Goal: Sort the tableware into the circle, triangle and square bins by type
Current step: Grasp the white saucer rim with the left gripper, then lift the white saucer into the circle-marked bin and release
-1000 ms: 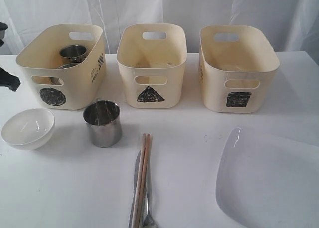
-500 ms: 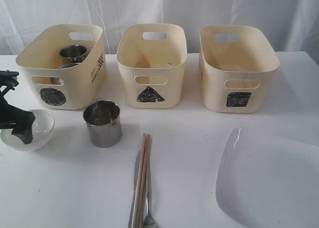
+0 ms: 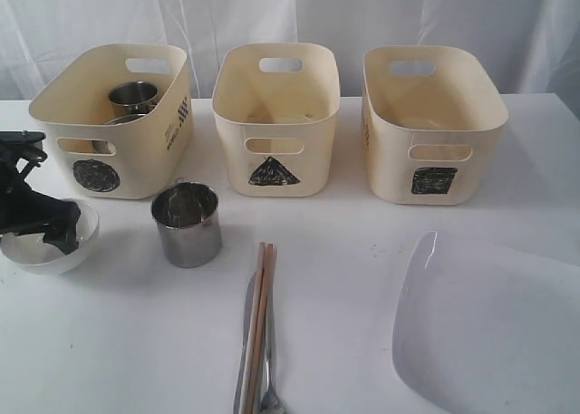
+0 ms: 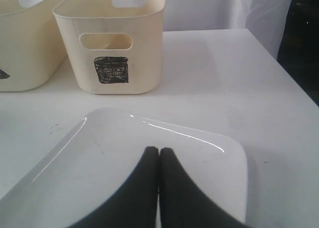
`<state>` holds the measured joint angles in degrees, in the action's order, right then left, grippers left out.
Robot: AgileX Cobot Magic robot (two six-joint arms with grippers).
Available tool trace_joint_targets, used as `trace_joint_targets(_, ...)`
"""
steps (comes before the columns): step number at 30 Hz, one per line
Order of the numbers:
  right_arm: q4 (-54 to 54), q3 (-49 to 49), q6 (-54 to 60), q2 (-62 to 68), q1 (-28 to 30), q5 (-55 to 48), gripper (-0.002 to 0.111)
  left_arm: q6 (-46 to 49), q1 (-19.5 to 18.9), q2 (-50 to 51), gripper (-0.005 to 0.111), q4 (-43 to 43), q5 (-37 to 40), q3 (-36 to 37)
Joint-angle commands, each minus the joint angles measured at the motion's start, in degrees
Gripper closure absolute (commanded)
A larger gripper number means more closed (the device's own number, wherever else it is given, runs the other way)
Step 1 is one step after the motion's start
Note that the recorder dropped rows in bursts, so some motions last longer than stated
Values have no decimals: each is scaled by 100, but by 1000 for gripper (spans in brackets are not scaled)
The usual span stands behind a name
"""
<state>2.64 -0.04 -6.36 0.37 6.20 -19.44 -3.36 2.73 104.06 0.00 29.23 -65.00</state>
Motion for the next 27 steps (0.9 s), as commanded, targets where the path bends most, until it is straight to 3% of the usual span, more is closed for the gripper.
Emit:
trace_joint_targets(1, 17, 4, 8, -37, 13, 23, 108, 35, -8, -2, 7, -226, 18, 39)
trace_joint_targets(9, 17, 4, 8, -37, 13, 23, 108, 188, -8, -2, 10, -259, -115, 39)
trace_joint_targets(12, 17, 4, 8, -37, 13, 23, 108, 15, -8, -2, 27, -259, -142, 39)
trace_joint_targets(19, 17, 4, 8, -37, 13, 23, 108, -115, -8, -2, 103, -259, -155, 39)
trace_joint_targets(27, 17, 4, 8, -37, 13, 23, 108, 86, -8, -213, 106, -165, 1029, 39)
